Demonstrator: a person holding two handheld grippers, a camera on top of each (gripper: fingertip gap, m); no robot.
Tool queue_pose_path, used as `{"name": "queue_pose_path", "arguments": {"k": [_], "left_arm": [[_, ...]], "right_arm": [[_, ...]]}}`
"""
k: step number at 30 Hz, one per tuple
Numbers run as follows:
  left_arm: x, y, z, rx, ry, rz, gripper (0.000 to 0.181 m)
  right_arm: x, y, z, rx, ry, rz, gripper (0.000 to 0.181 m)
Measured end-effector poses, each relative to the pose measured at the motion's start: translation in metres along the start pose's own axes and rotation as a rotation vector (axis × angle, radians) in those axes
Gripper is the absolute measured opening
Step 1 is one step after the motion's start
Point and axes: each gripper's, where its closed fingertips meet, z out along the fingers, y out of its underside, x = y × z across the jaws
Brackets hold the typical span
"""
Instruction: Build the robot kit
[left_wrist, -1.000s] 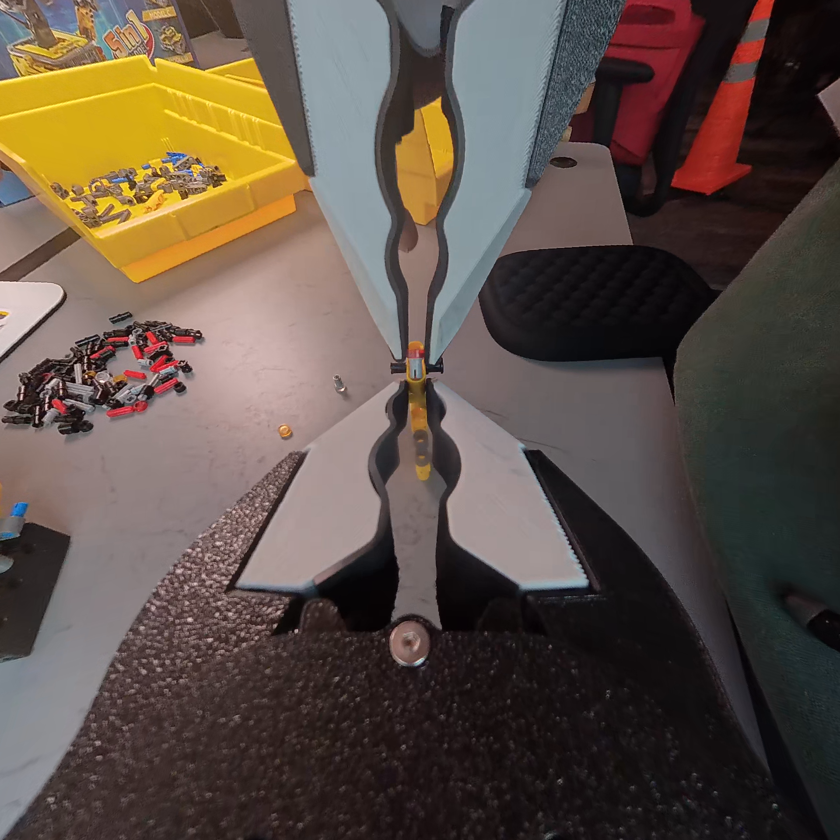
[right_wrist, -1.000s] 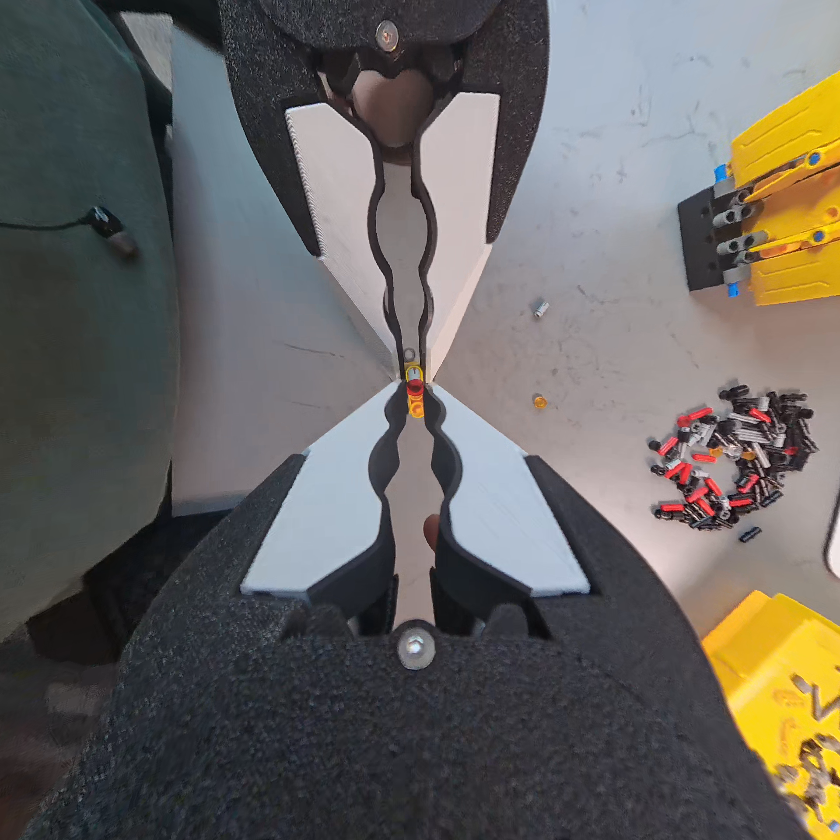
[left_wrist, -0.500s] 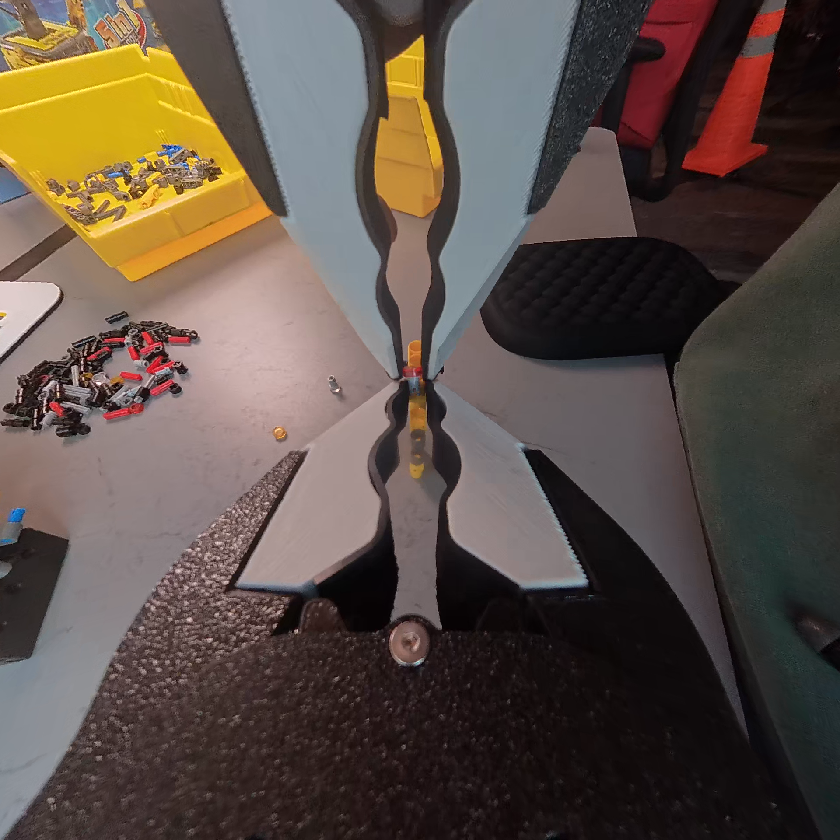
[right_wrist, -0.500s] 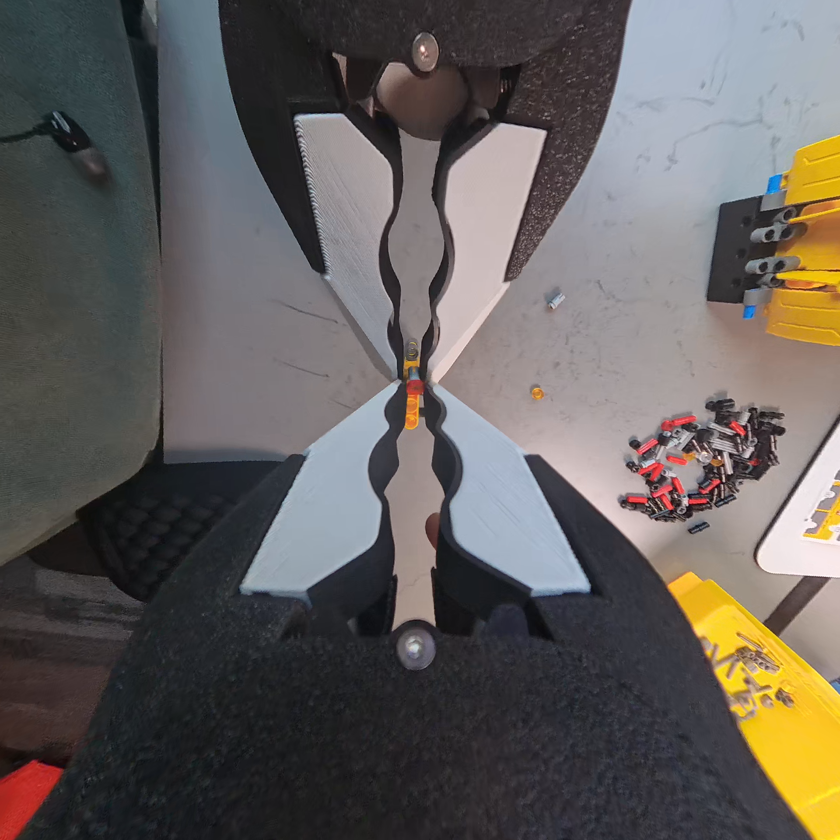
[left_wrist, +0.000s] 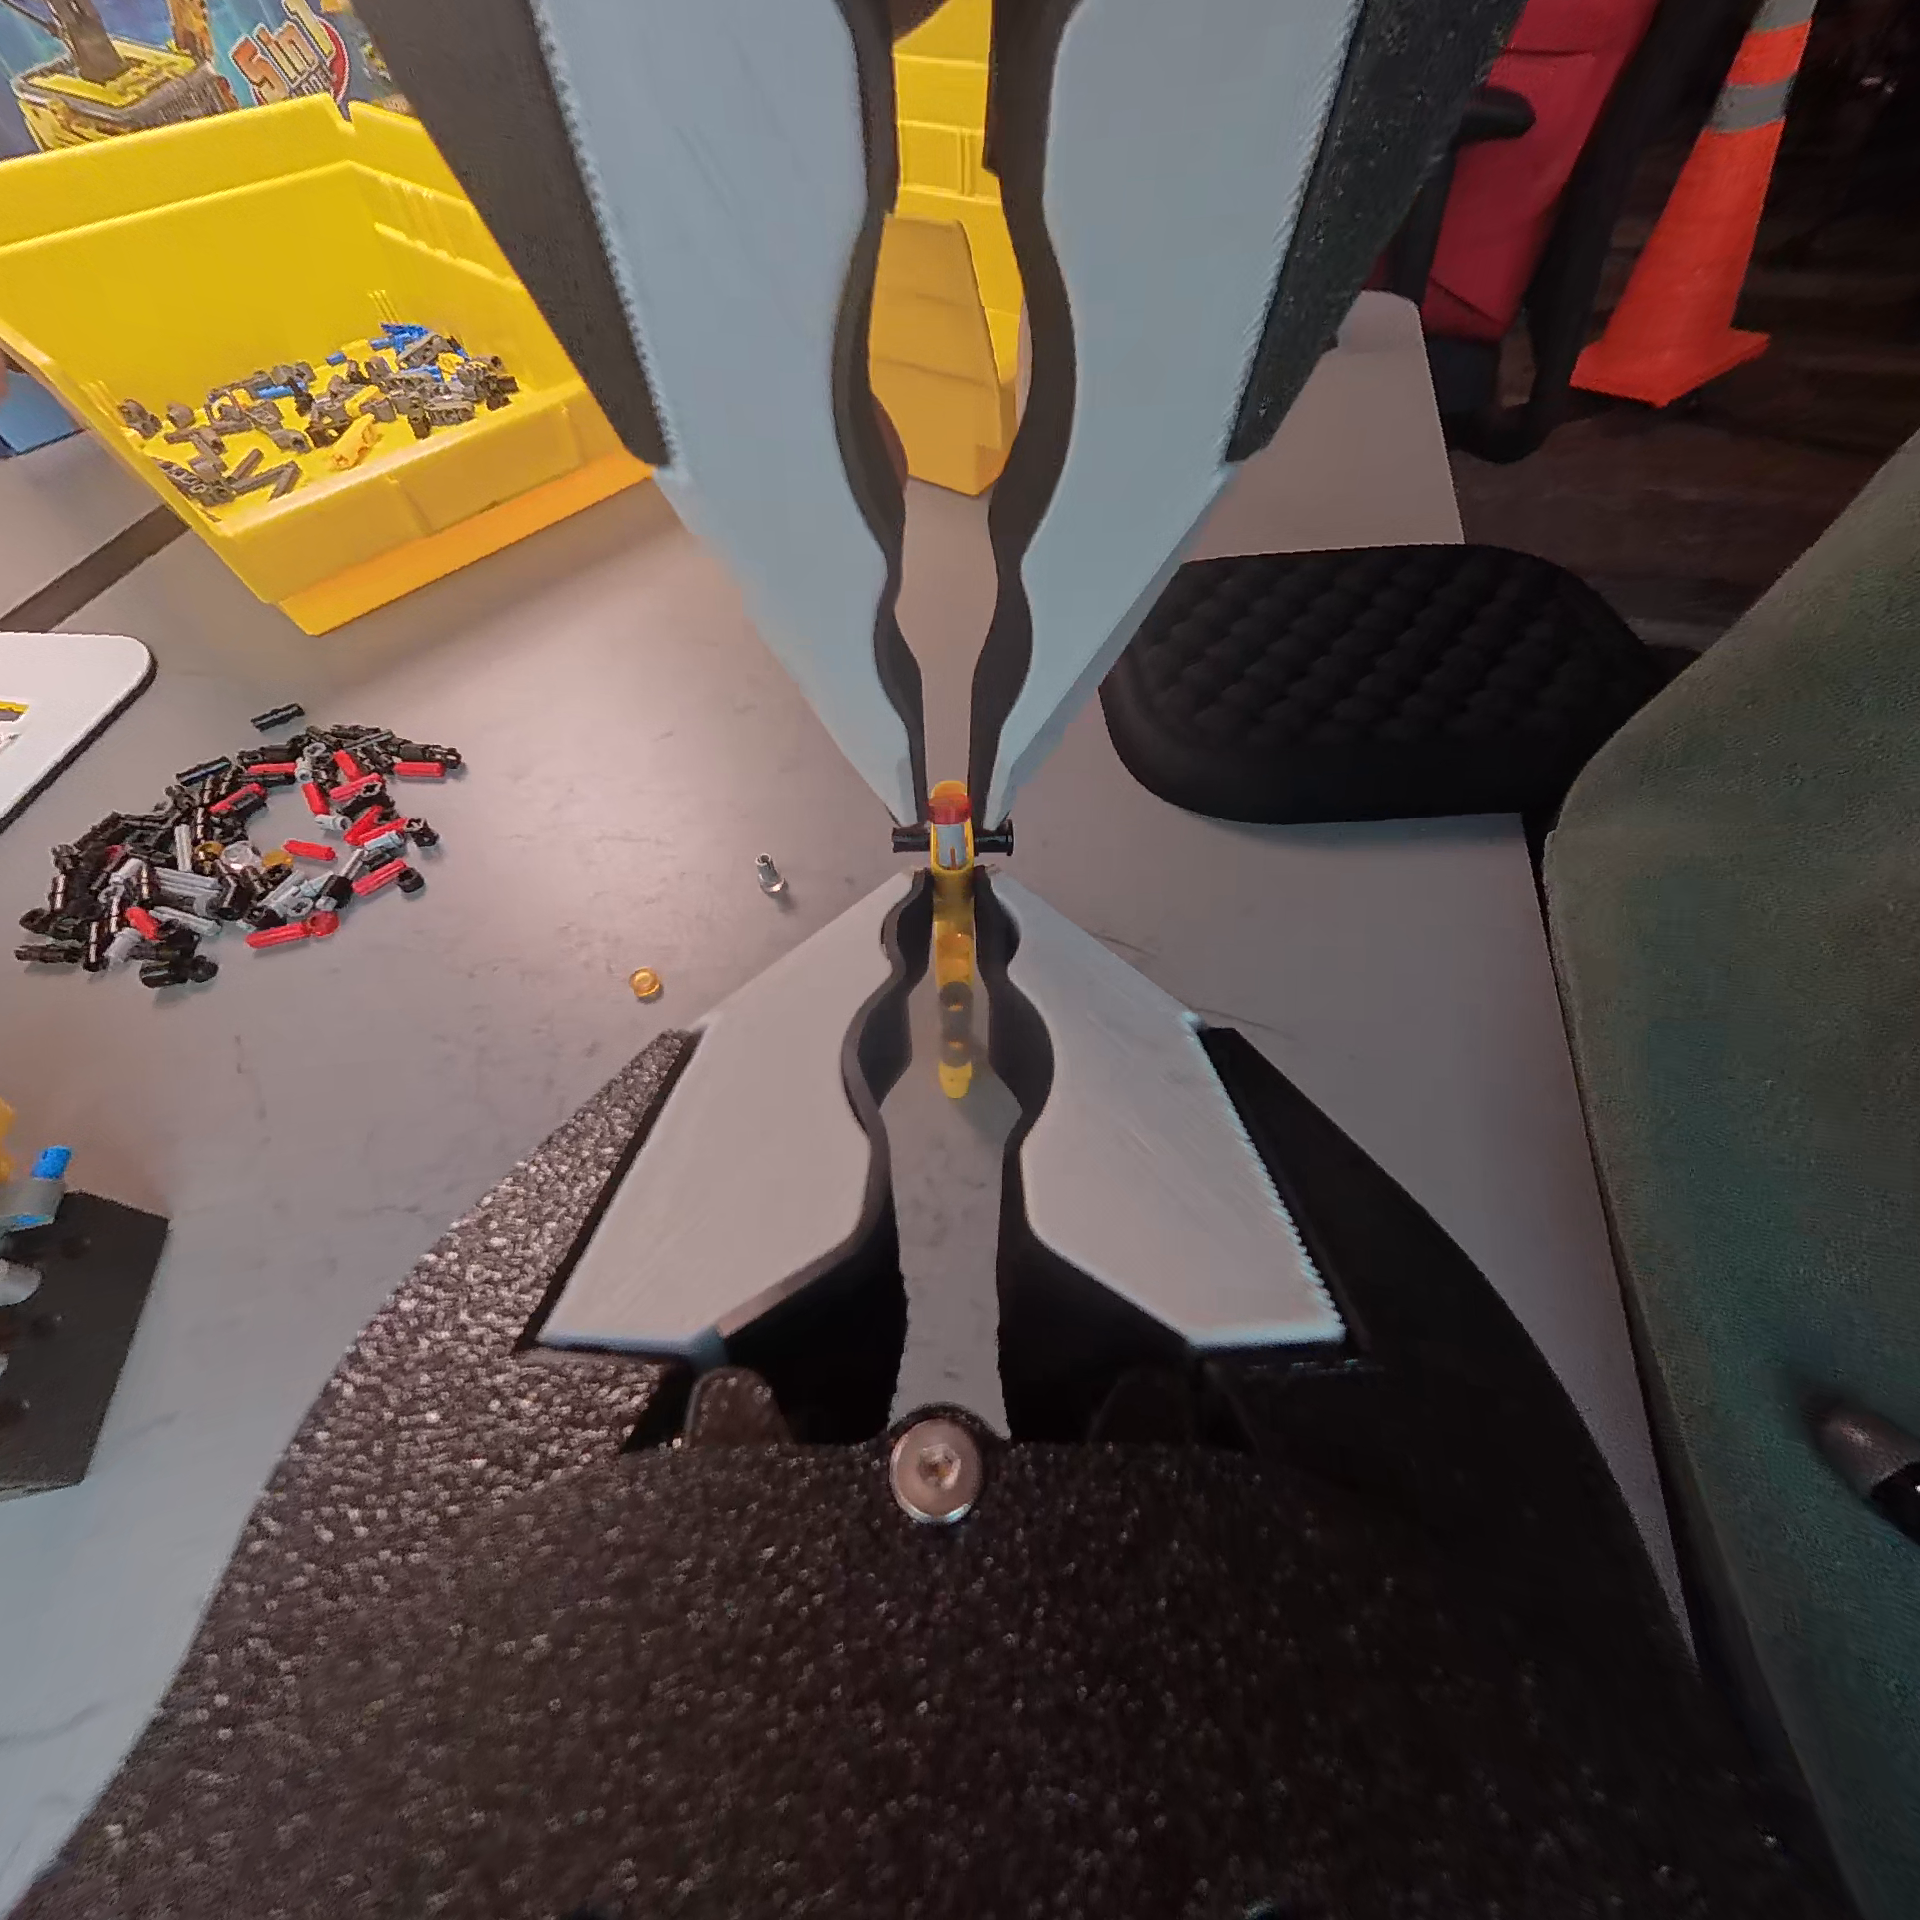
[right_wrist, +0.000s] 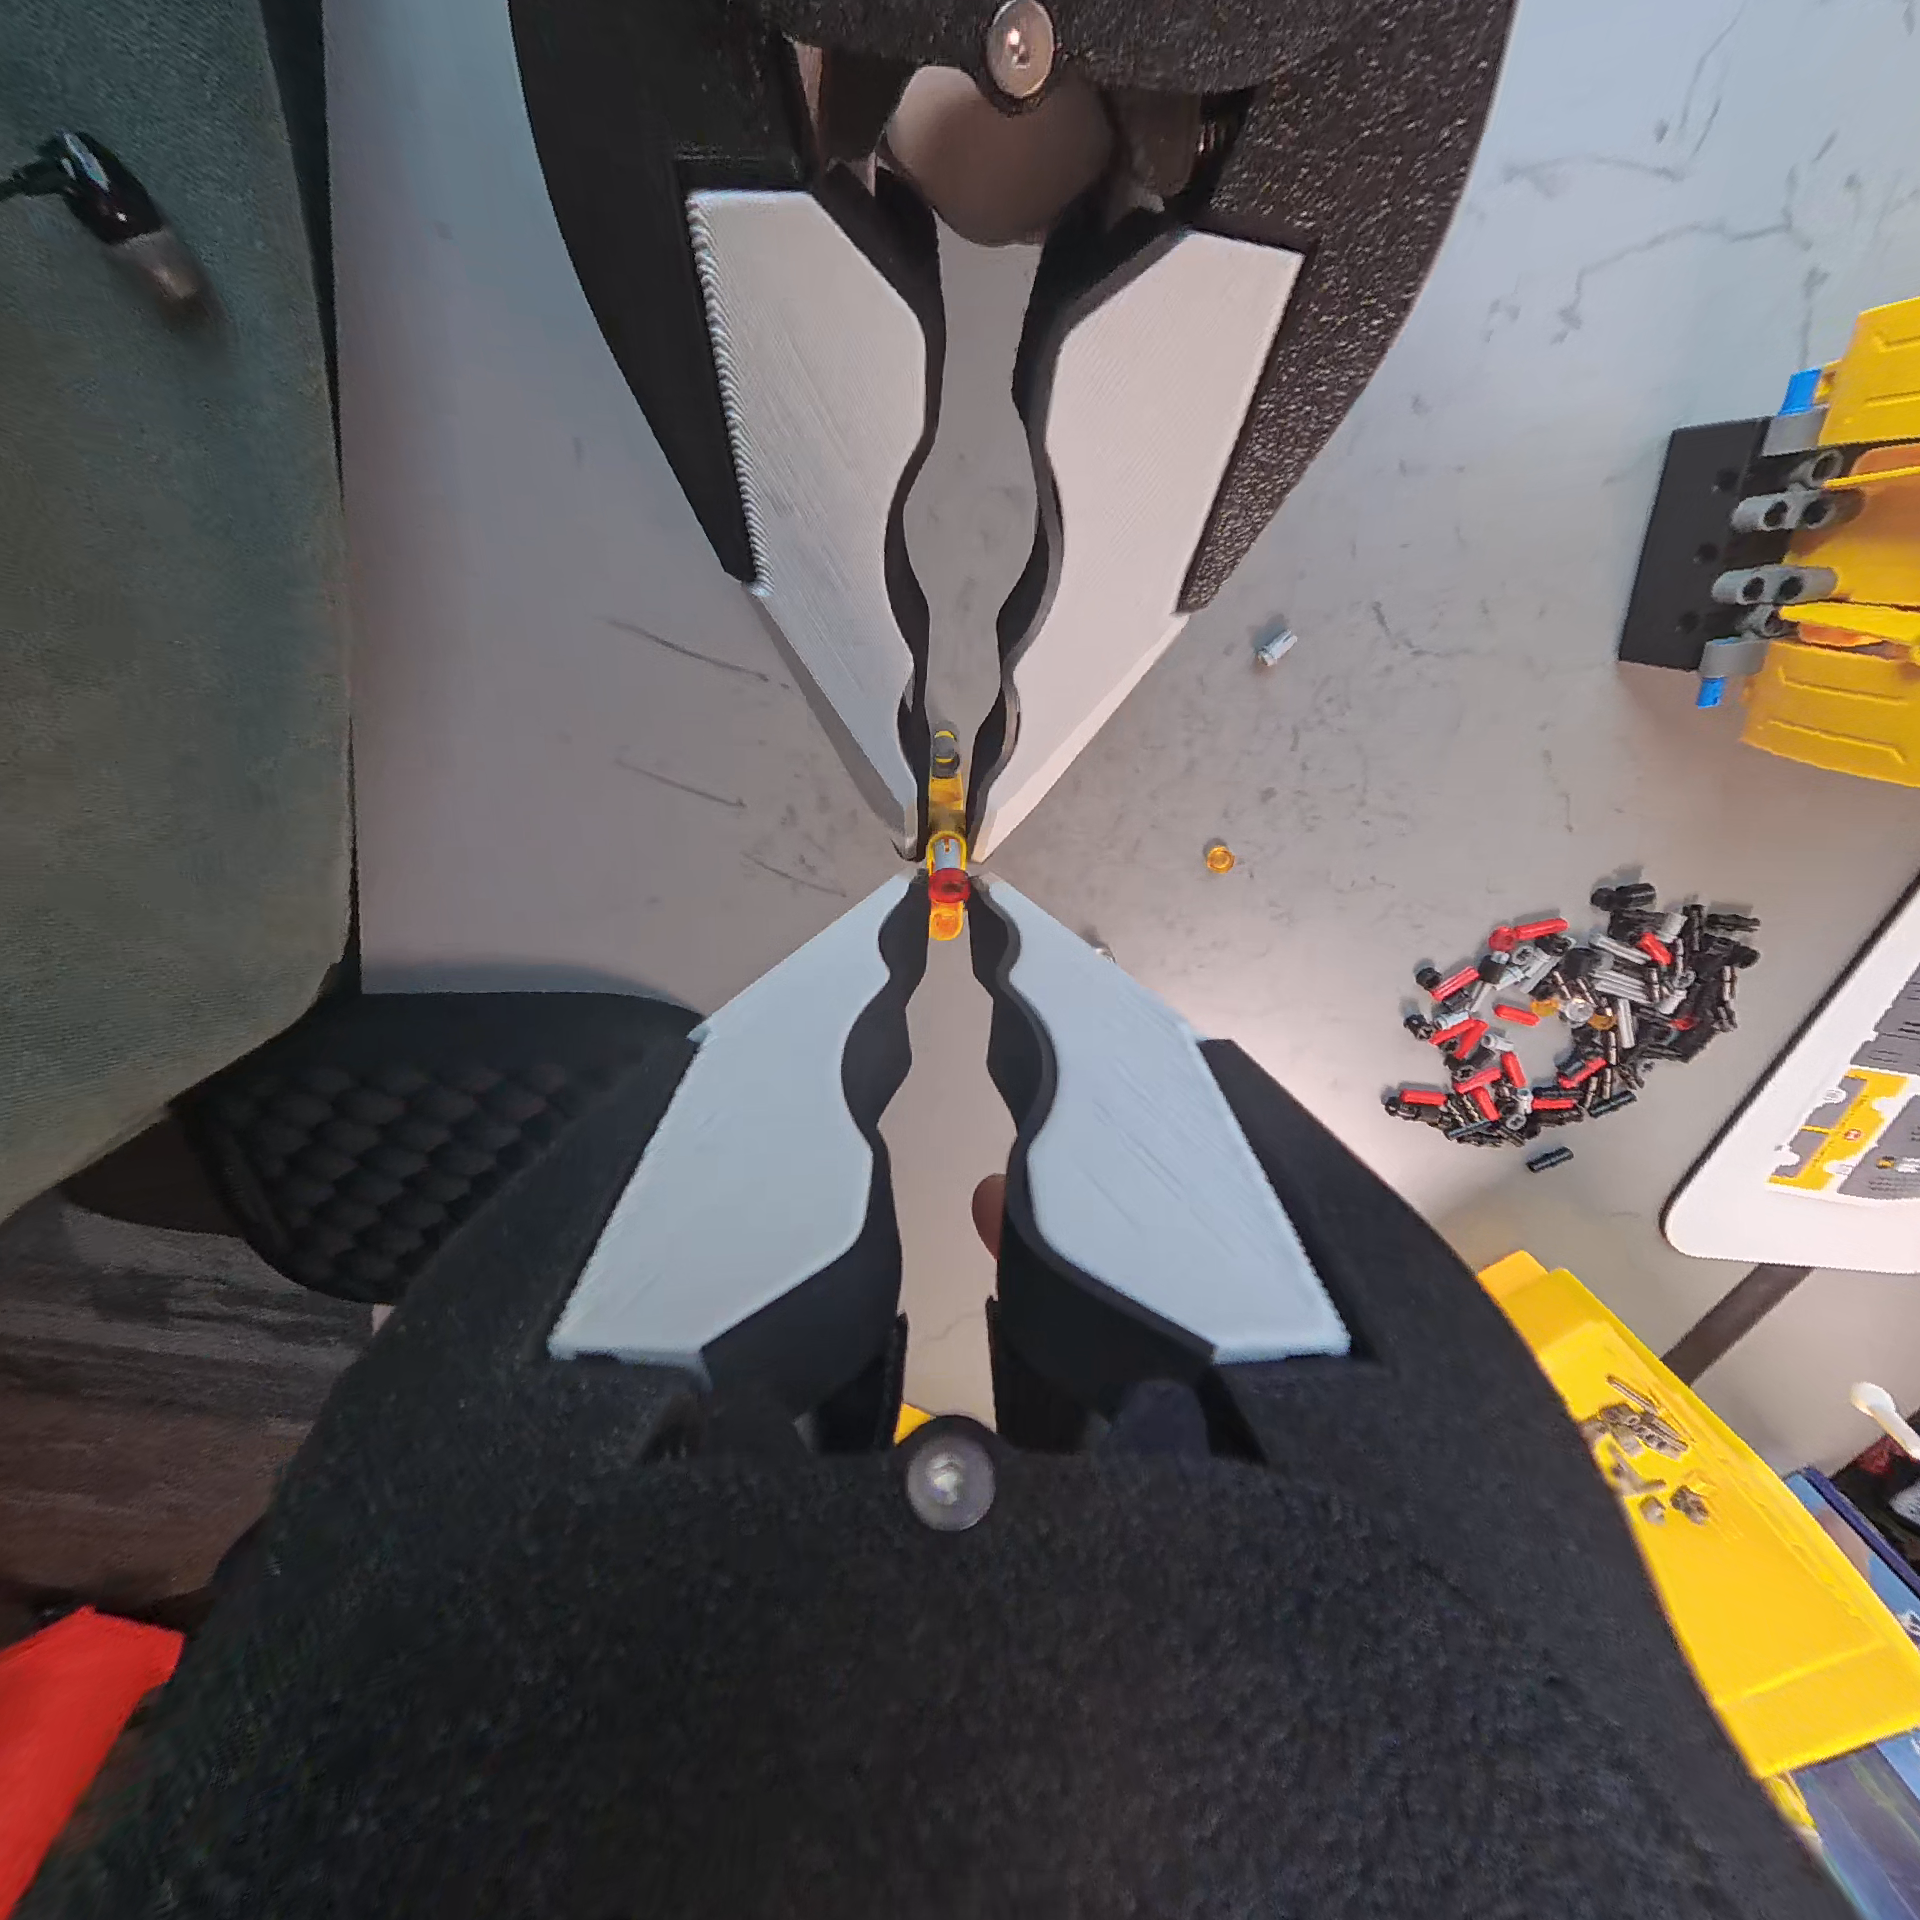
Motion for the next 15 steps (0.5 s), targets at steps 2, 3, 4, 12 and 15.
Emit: {"name": "queue_pose_path", "arguments": {"k": [2, 3, 4, 12, 15], "left_arm": [[0.0004, 0.0005, 0.0004, -0.005, -0.003, 0.004, 0.007], [0.0, 0.0006, 0.0001, -0.005, -0.004, 0.0, 0.007], [-0.0006, 0.0008, 0.0, -0.006, -0.005, -0.005, 0.007], [0.0005, 0.0003, 0.0011, -0.012, -0.007, -0.011, 0.007], [0.0004, 0.0004, 0.0006, -0.011, -0.003, -0.019, 0.007]], "right_arm": [[-0.0005, 0.0001, 0.0013, -0.011, 0.004, -0.016, 0.007], [0.0, -0.0012, 0.001, -0.004, 0.005, -0.01, 0.007], [0.0008, -0.0022, 0.0009, 0.003, 0.009, -0.004, 0.007], [-0.0001, -0.0057, 0.0004, 0.027, 0.008, -0.004, 0.007], [-0.0001, -0.0048, 0.0005, 0.046, 0.003, 0.017, 0.007]]}}
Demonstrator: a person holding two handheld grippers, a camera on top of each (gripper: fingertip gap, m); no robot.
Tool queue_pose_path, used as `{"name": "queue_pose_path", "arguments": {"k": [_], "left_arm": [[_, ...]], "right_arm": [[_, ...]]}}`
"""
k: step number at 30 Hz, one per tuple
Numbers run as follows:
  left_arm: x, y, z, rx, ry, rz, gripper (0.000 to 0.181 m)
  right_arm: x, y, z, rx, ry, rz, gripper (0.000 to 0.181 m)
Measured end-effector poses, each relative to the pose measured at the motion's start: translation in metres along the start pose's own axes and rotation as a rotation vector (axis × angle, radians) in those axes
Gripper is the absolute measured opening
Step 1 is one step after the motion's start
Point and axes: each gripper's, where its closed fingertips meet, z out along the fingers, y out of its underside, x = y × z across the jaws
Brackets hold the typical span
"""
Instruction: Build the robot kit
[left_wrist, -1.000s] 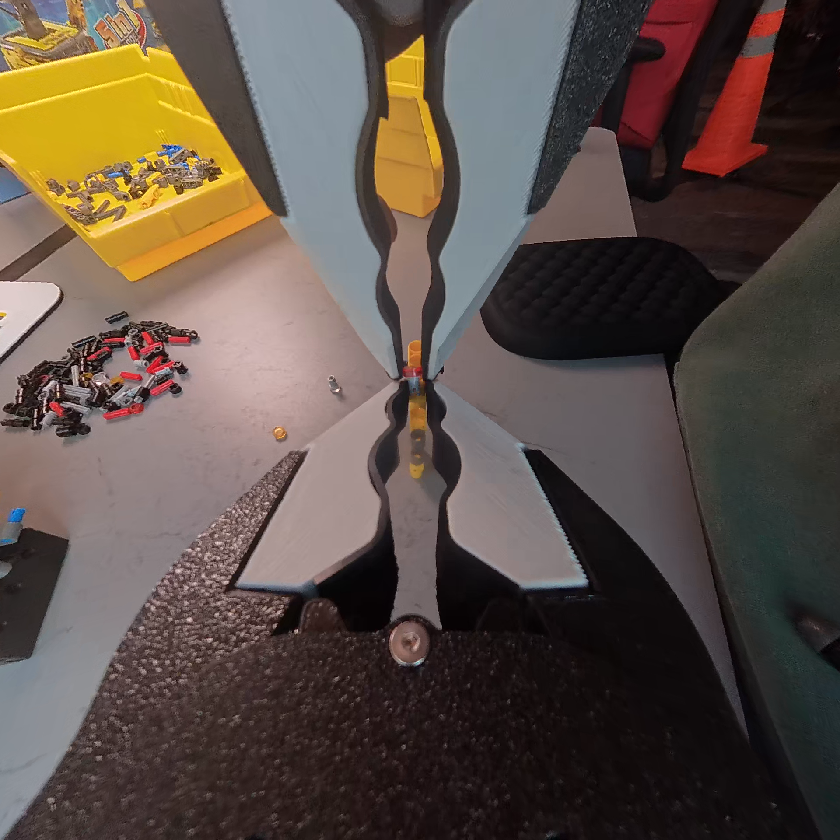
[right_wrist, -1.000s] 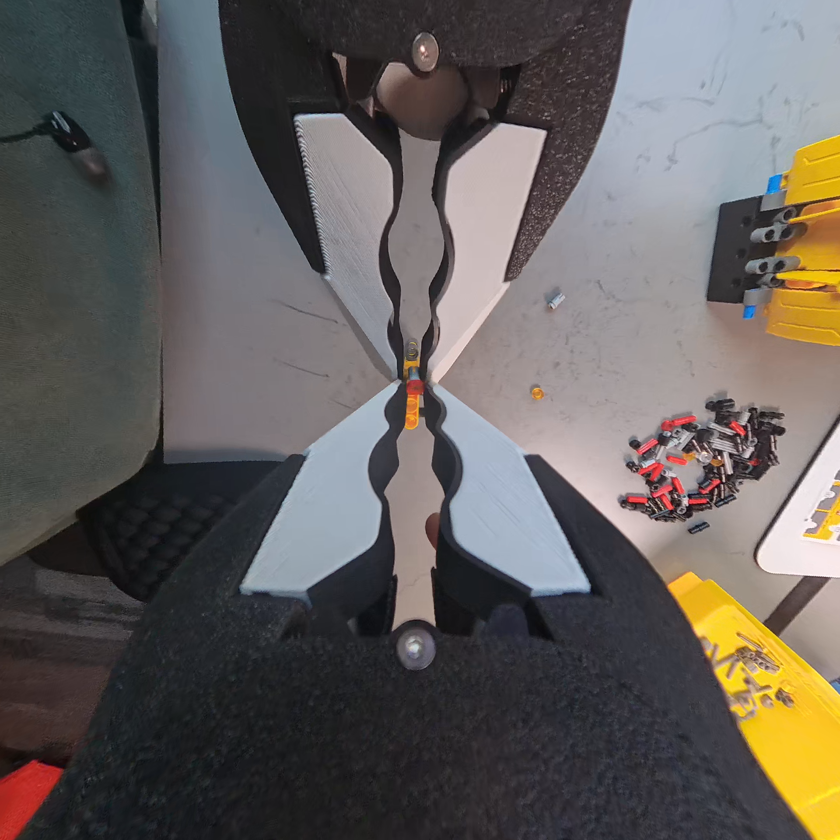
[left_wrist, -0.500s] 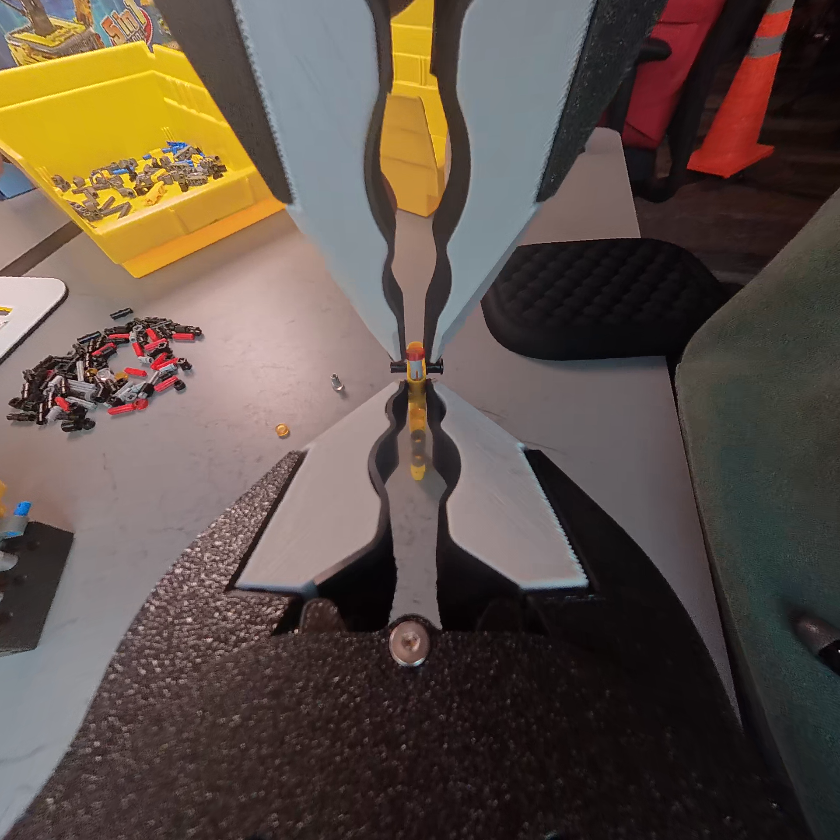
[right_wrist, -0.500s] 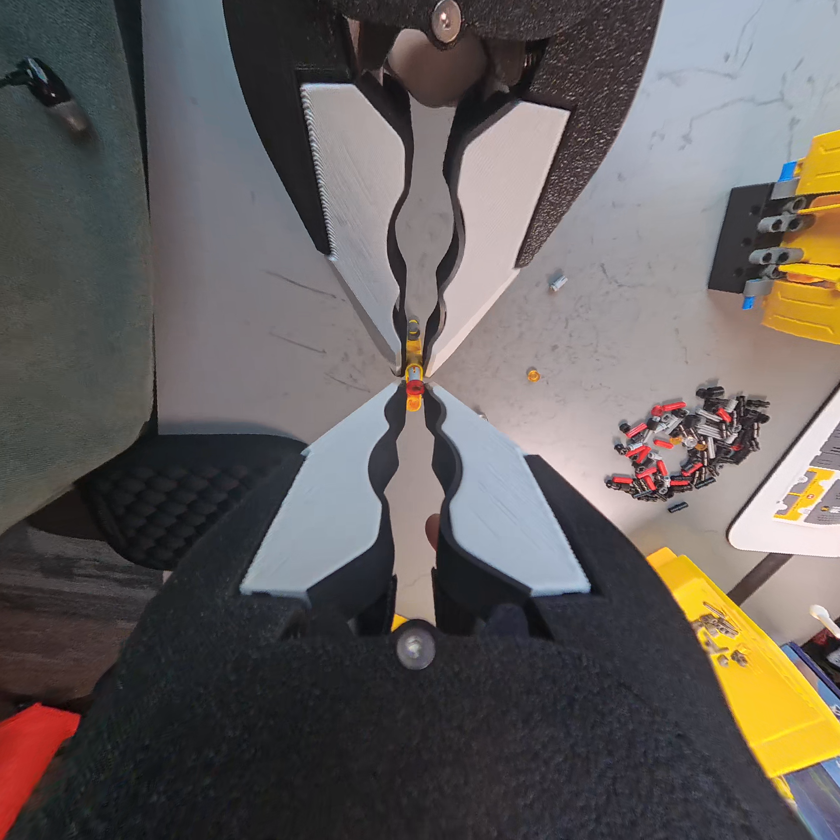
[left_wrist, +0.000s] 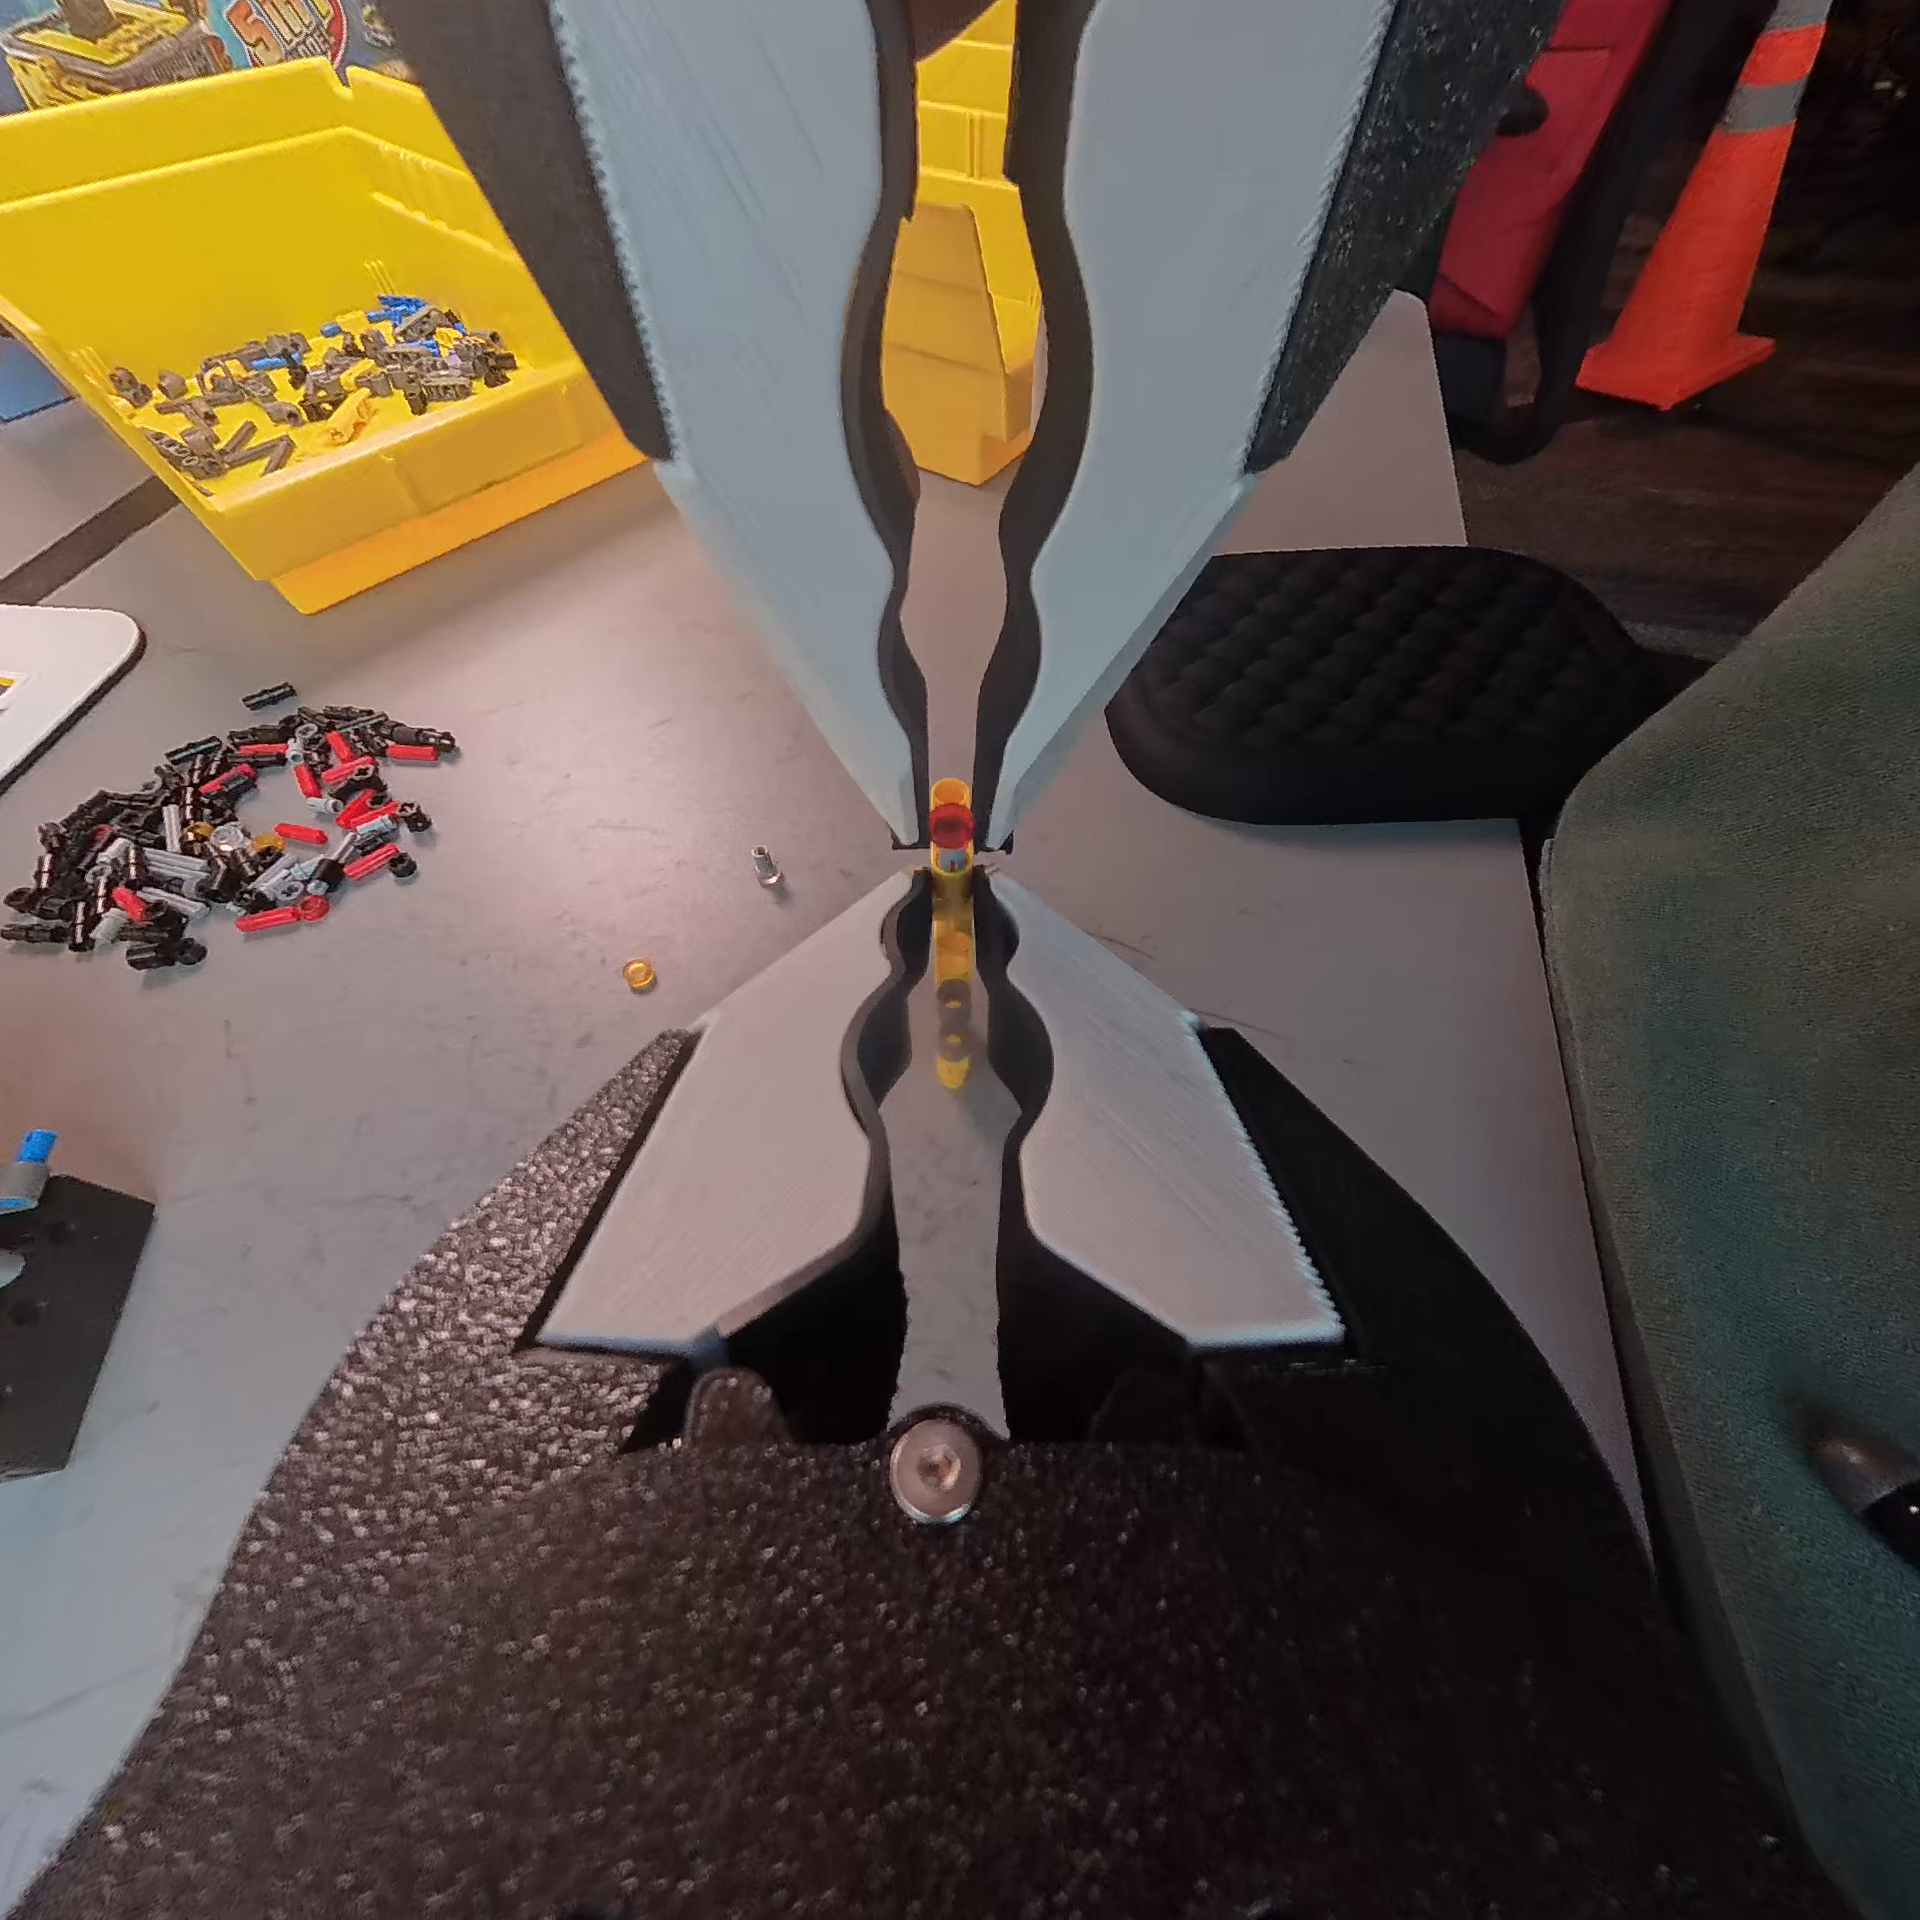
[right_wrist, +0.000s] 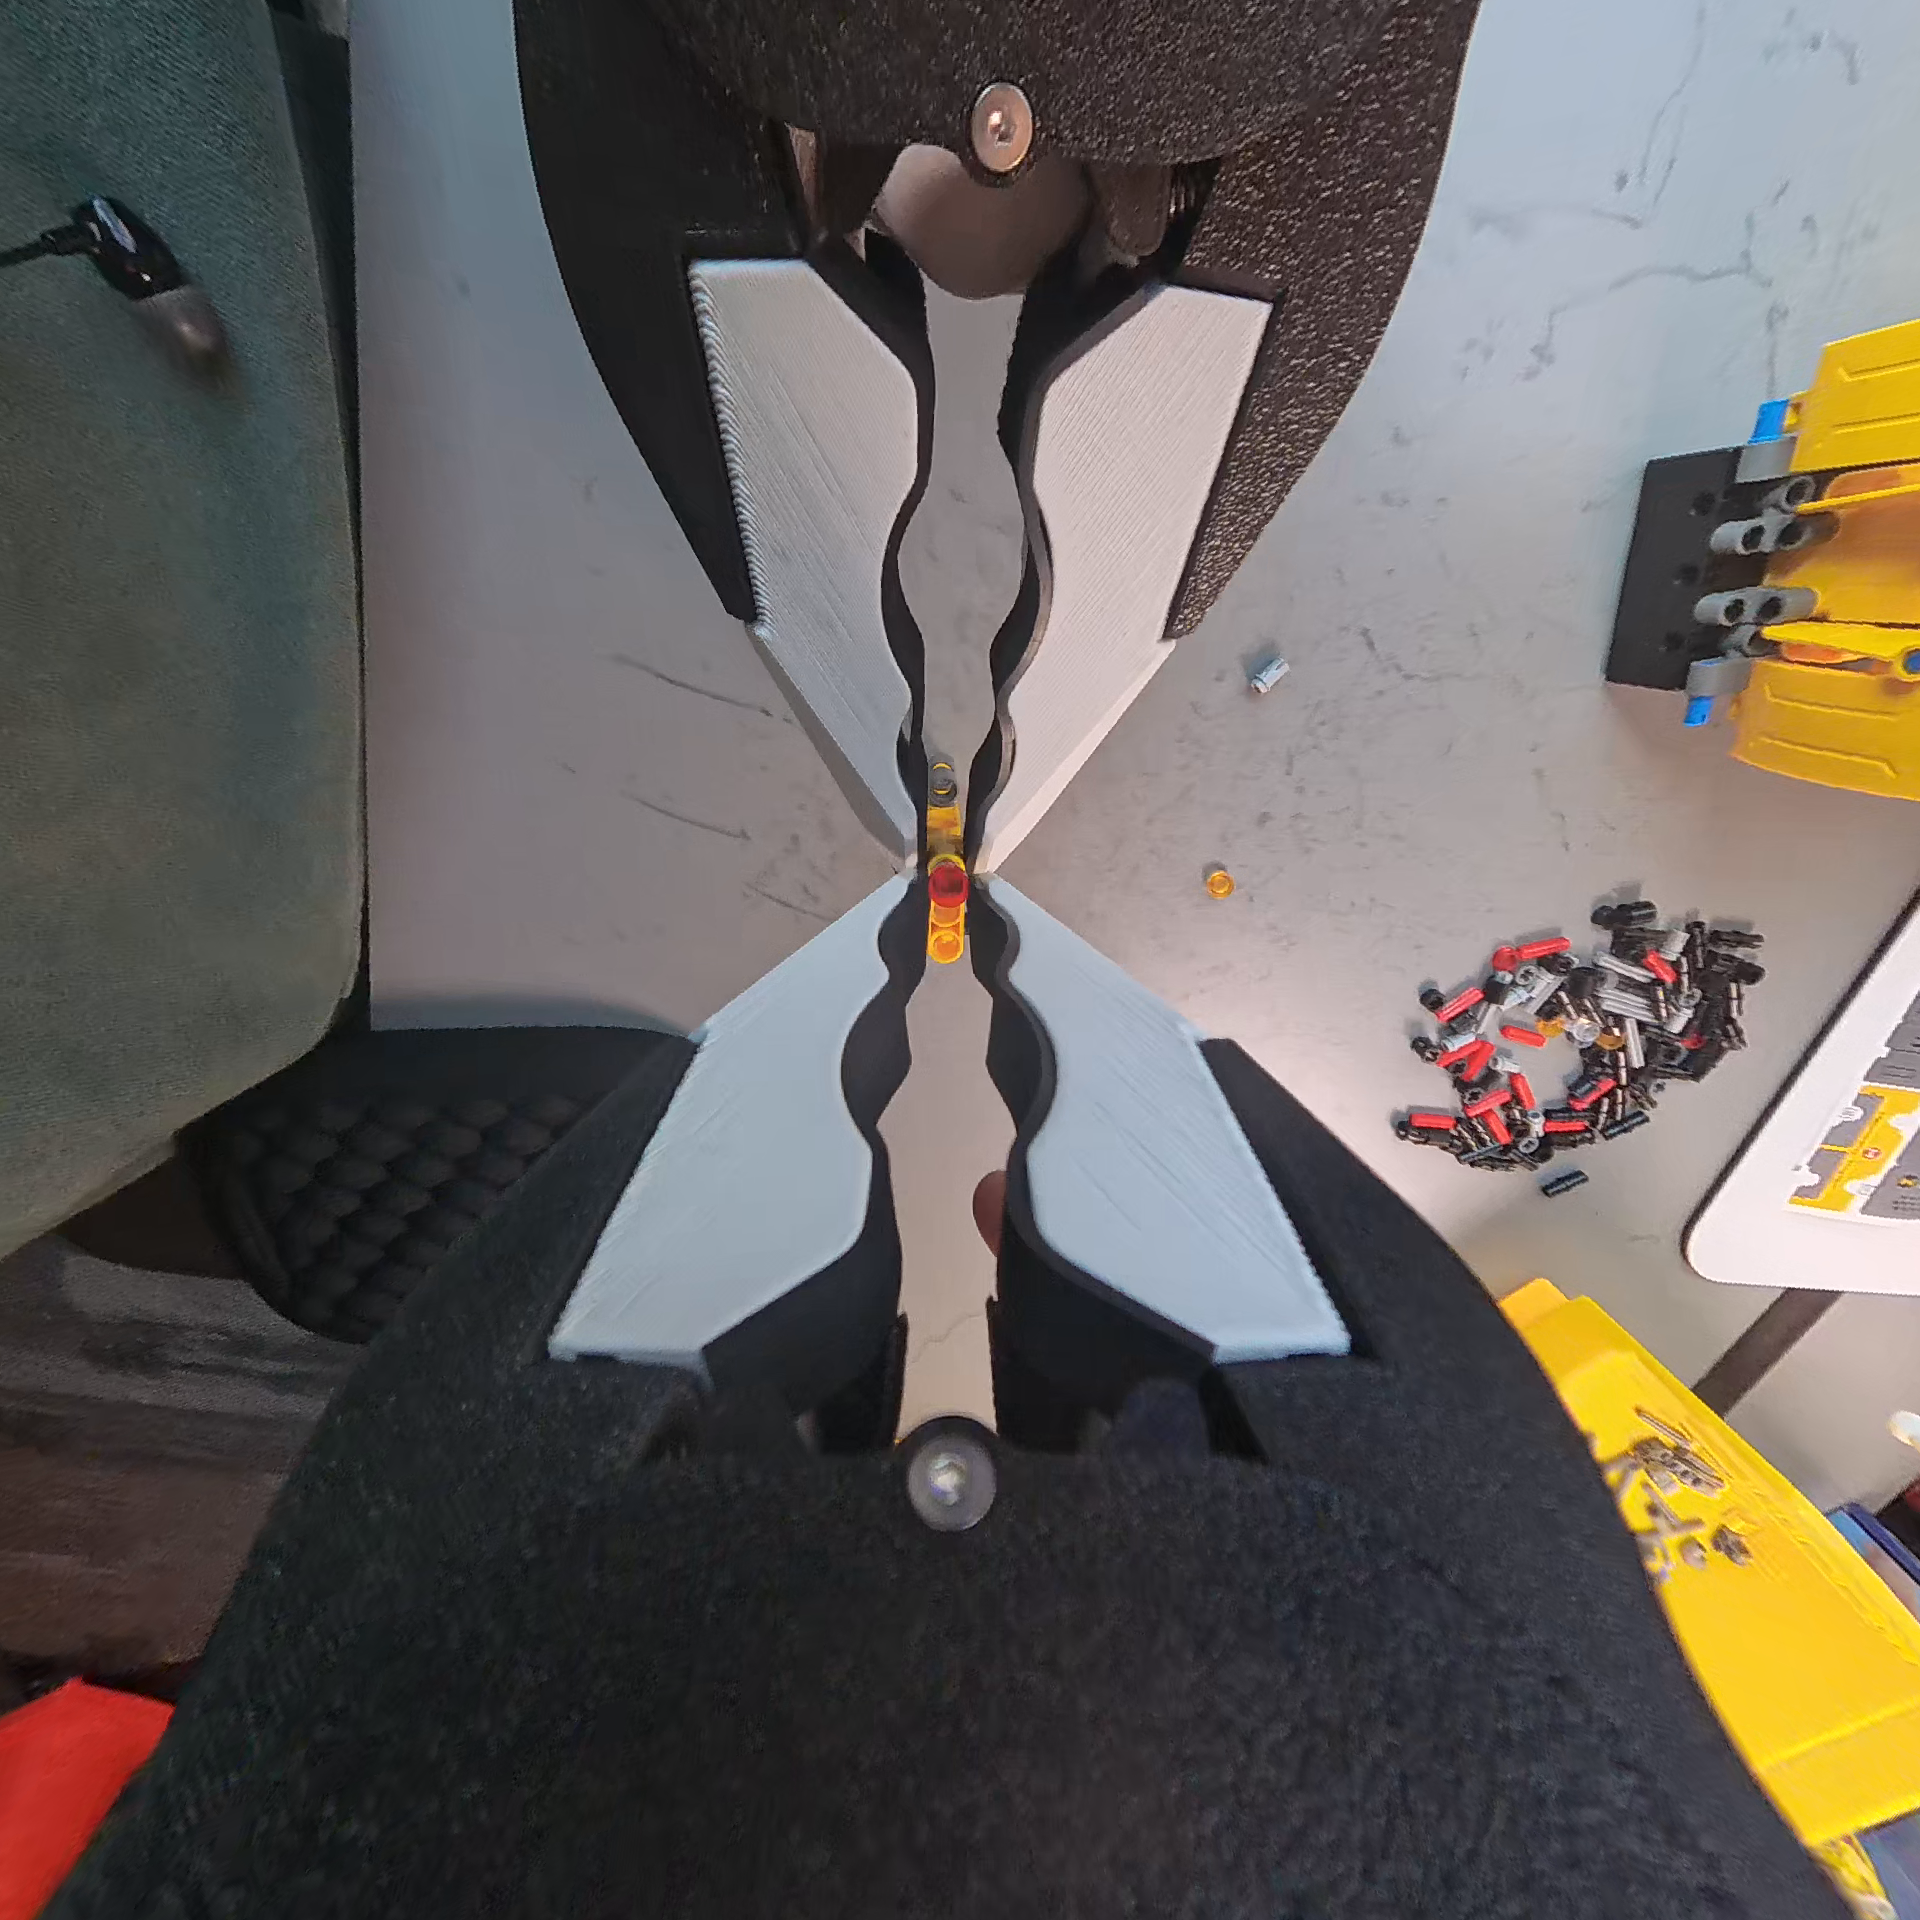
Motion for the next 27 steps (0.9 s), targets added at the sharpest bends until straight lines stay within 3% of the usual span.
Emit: {"name": "queue_pose_path", "arguments": {"k": [10, 17, 27], "left_arm": [[-0.0007, 0.0003, -0.0004, 0.0, -0.003, -0.004, 0.007], [-0.0021, 0.0006, -0.0011, 0.003, -0.006, -0.019, 0.007], [0.0018, 0.0006, -0.0014, -0.003, 0.007, -0.025, 0.007]], "right_arm": [[0.0008, -0.0002, 0.0002, -0.005, 0.012, -0.023, 0.006], [0.0032, -0.002, 0.0008, 0.159, 0.004, 0.12, 0.006], [-0.0013, -0.0018, 0.0032, 0.12, 0.081, 0.007, 0.006]]}}
